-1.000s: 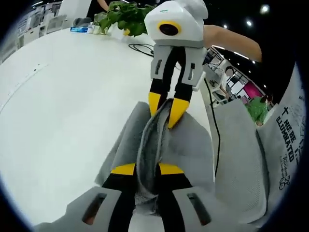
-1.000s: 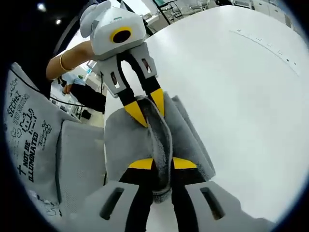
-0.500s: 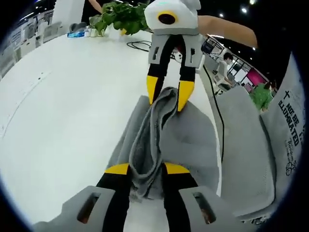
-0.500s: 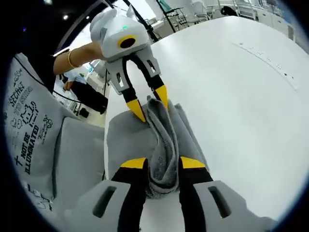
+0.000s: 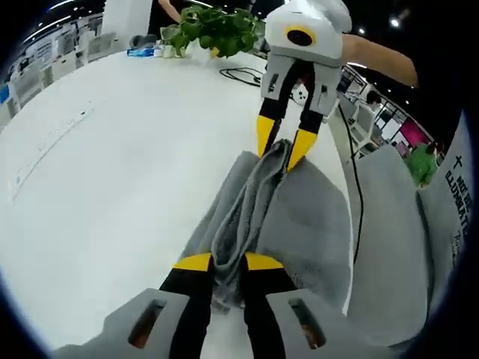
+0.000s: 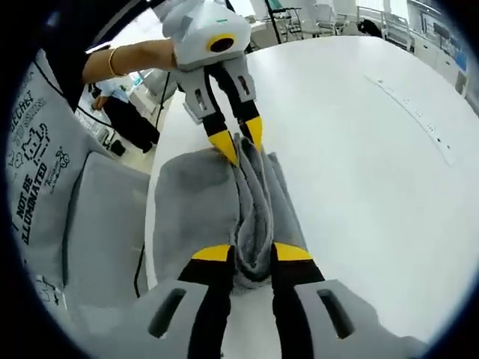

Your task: Fold the towel on the table until its edges align and the towel forms a compact rectangular stack.

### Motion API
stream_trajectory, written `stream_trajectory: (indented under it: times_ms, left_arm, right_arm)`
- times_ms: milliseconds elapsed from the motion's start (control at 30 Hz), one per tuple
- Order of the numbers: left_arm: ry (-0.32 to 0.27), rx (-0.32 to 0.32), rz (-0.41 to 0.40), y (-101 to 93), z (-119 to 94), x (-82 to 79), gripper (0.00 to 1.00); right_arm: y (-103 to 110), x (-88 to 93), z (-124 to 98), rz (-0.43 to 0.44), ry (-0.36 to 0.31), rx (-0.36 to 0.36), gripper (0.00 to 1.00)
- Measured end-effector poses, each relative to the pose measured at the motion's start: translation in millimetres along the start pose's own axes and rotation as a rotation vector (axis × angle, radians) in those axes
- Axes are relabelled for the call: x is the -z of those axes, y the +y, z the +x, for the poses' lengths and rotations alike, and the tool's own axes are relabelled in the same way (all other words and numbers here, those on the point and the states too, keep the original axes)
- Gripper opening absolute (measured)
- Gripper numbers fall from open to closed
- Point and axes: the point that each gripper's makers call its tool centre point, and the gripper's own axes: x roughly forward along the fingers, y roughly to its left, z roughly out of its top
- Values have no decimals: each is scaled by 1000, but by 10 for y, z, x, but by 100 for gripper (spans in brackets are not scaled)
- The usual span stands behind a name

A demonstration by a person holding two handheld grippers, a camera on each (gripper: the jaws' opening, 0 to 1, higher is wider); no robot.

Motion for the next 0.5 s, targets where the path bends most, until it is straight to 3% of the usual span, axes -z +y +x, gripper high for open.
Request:
stream_trajectory:
  times_ms: [200, 500]
  left_arm:
    - [-4, -11, -24, 12, 38, 28, 12]
    - [-21, -58, -50, 55, 58, 37, 13]
  right_arm:
    - [-112, 41, 21, 37, -9, 30, 5]
    - [-217, 102, 116, 89, -26, 56, 4]
